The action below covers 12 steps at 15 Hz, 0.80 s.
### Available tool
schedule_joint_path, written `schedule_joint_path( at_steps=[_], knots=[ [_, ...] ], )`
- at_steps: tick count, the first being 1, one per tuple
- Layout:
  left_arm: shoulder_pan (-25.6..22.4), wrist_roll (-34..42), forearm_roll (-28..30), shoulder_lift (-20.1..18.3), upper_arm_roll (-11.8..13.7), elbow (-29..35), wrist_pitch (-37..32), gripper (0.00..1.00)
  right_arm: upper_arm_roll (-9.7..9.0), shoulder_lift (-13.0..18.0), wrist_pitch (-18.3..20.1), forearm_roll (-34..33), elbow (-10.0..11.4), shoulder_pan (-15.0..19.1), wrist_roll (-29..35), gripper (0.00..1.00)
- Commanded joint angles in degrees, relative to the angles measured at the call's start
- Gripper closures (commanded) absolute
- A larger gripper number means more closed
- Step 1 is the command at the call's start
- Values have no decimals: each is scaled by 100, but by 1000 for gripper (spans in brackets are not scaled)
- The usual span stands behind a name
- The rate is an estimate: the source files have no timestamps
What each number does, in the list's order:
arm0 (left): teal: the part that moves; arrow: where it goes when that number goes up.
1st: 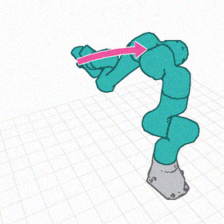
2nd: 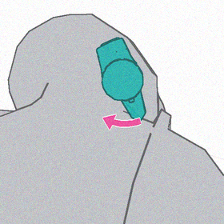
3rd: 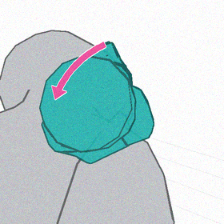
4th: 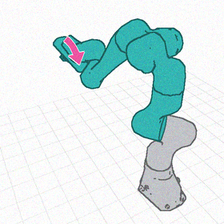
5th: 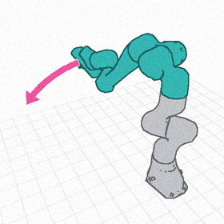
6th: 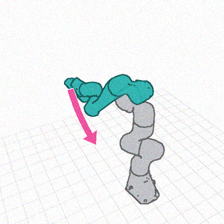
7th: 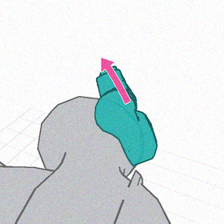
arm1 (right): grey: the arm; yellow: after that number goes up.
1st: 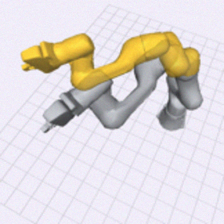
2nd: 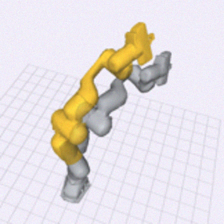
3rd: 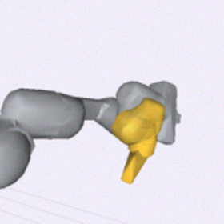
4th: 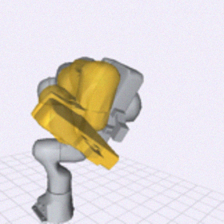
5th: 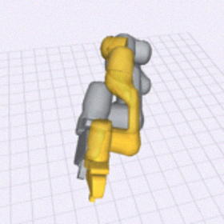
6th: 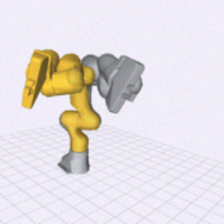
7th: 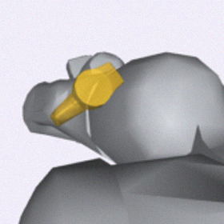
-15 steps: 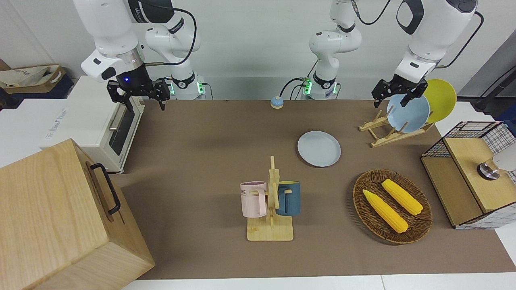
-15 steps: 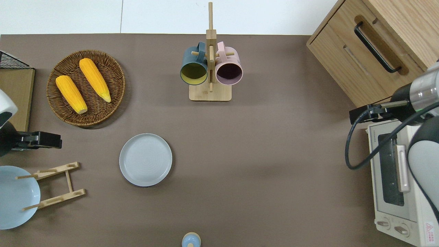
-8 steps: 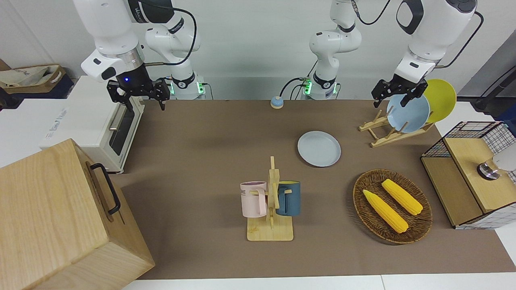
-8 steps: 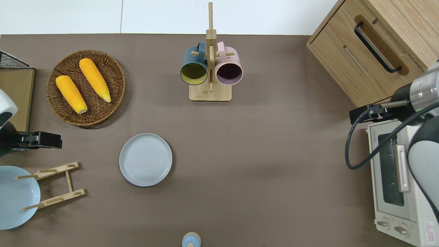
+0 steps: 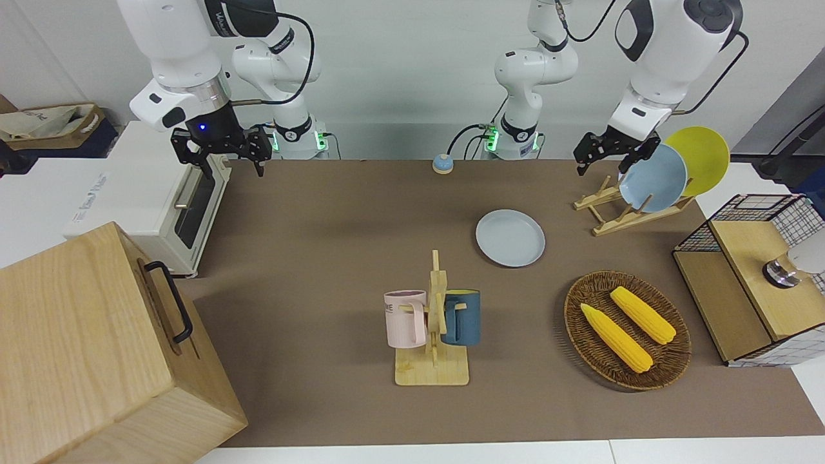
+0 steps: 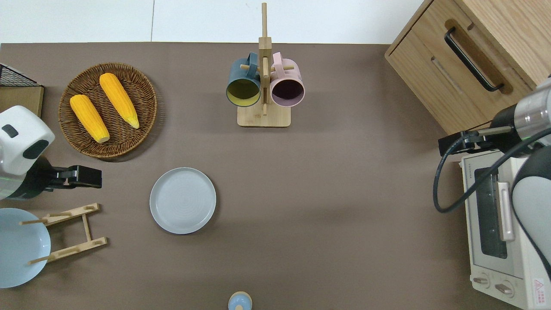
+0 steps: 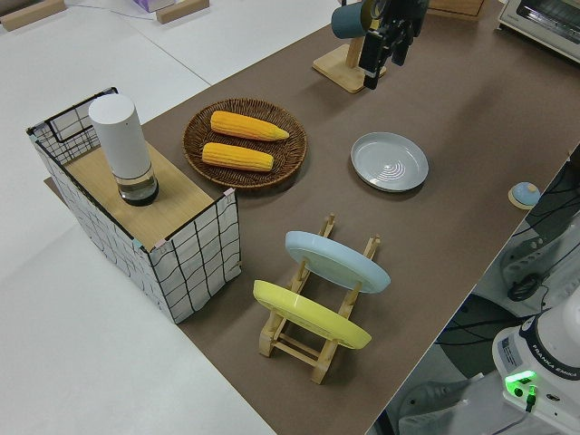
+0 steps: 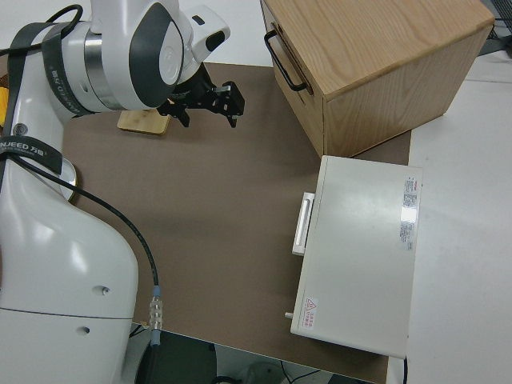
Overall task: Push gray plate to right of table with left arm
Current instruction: 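Move the left gripper toward the gray plate's edge nearest the robot's left arm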
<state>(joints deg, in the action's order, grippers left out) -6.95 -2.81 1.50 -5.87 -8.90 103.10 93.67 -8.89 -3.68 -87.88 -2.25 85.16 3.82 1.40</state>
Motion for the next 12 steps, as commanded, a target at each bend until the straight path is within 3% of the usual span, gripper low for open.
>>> schedule_joint_path(
  at_steps=[1,6,12],
  knots=[
    [45,-97,122,-90,-15,465,256,5,1,34,60,40,-8,4,18,17],
    [54,-106,245,-379,-77,1536,1213,5,1,34,60,40,-8,4,18,17],
    [62,-115,307,-441,-147,2267,1988,5,1,34,60,40,-8,4,18,17]
  ],
)
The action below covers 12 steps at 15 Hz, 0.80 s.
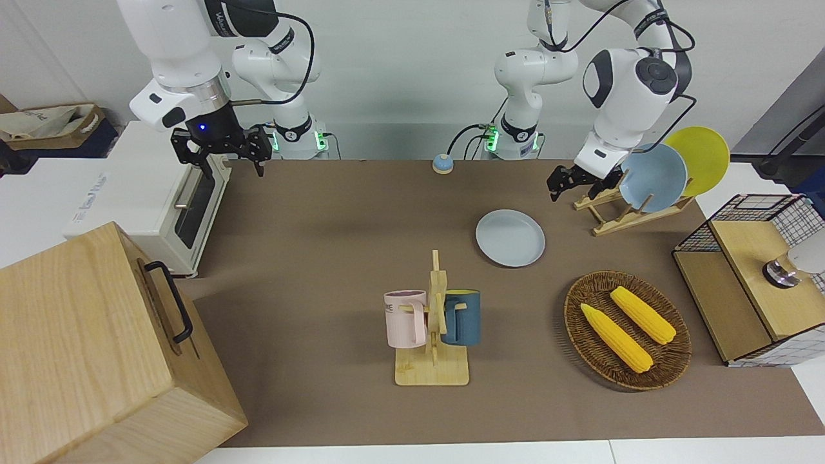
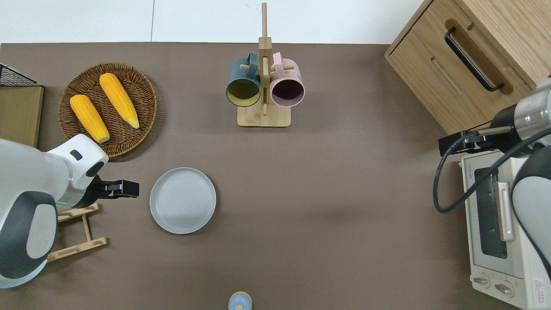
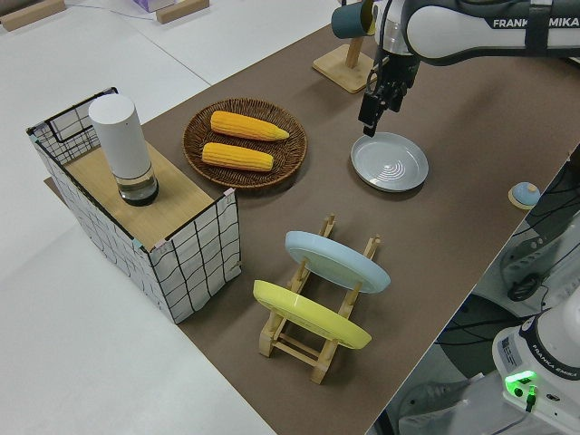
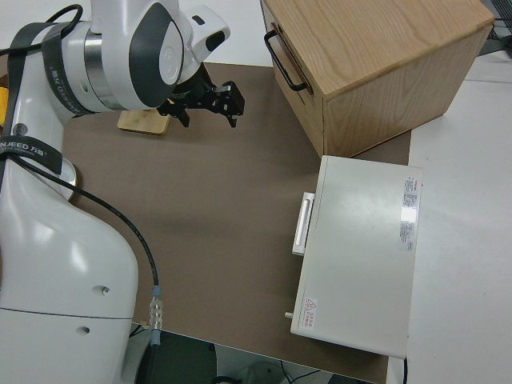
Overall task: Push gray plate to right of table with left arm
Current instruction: 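Move the left gripper toward the gray plate's edge nearest the robot's left arm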
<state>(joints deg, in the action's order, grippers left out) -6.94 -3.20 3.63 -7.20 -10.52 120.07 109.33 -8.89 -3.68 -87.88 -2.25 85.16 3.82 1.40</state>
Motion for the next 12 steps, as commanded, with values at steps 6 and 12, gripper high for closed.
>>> schedule_joint_path(
  at_steps=[6,12],
  knots=[
    [219,-251,103,-396,6,1466,1422,5,1,42,60,40,-8,4,18,17],
    [386,-453,112,-142,6,2362,2907,5,1,34,60,40,-16,4,18,17]
  ],
)
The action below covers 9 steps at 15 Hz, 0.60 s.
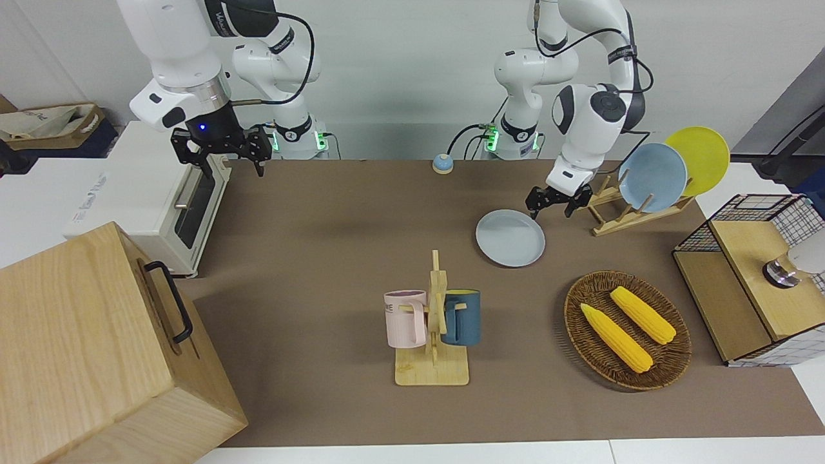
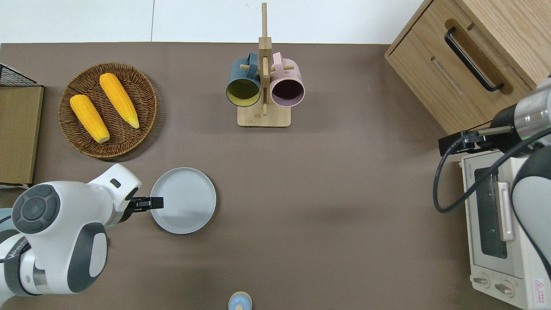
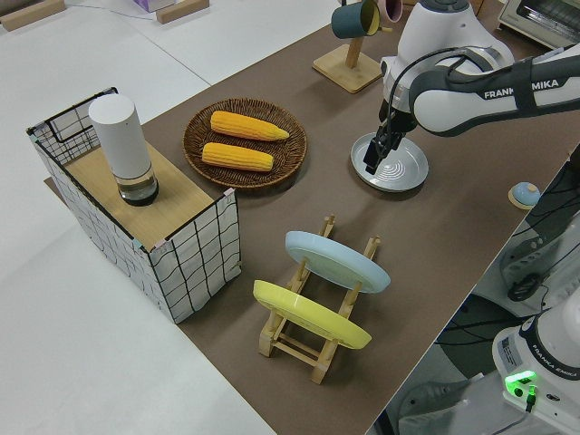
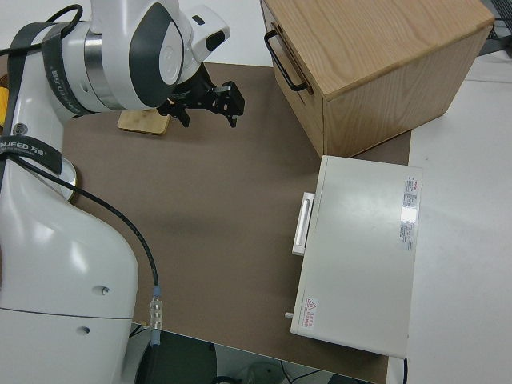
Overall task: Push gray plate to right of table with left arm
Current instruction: 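Lower the left gripper against the gray plate's rim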
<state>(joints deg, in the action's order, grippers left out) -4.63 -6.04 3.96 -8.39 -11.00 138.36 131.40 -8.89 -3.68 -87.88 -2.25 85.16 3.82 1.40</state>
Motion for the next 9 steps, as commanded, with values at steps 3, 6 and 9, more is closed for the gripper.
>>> schedule_joint_path(
  at_steps=[3,6,9],
  knots=[
    [191,-257,78,223,54,797,1229,5,1,34,60,40,-8,4,18,17],
    [182,-257,78,443,54,850,1492,5,1,34,60,40,-8,4,18,17],
    [156,-248,78,522,54,850,1537,9,1,42,60,40,-8,4,18,17]
  ],
)
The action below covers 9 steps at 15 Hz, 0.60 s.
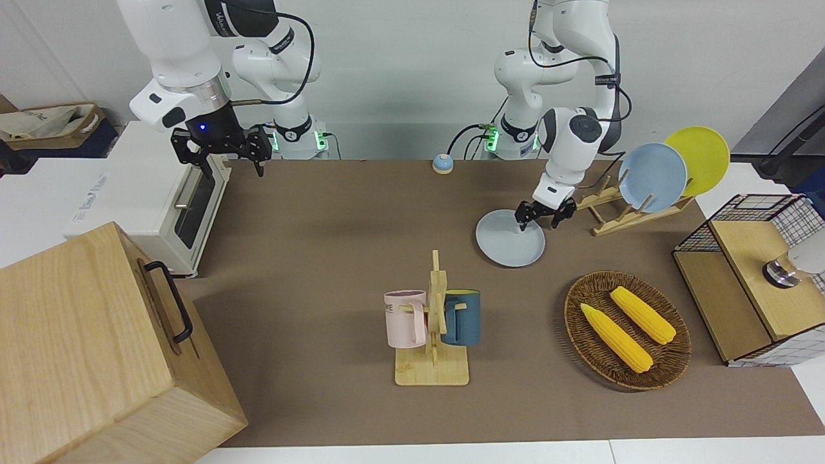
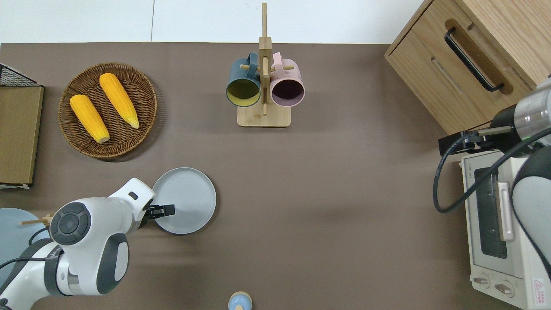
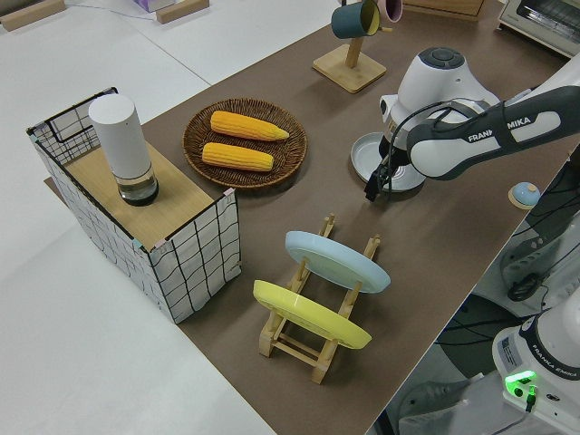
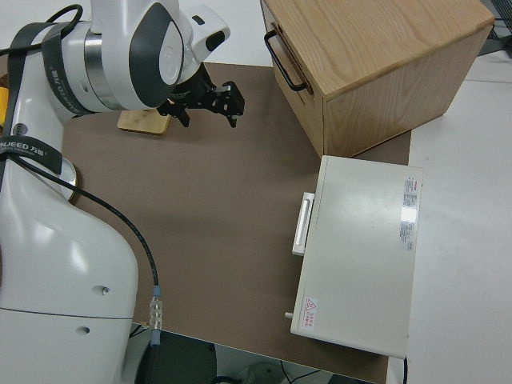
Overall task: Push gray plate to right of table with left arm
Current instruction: 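Lower the left gripper against the gray plate's rim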
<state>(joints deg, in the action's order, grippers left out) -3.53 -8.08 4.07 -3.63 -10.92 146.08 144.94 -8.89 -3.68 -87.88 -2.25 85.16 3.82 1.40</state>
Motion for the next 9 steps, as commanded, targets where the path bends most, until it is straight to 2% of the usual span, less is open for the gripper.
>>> schedule_joint_path(
  at_steps=[1,8,9],
  knots=[
    [63,-62,68,46,46,70,183,11,1,34,60,40,-8,4,18,17],
    [81,-133,68,46,46,26,183,15,1,34,60,40,-8,4,18,17],
    [81,-133,68,29,46,8,175,73,1,34,60,40,-8,4,18,17]
  ],
)
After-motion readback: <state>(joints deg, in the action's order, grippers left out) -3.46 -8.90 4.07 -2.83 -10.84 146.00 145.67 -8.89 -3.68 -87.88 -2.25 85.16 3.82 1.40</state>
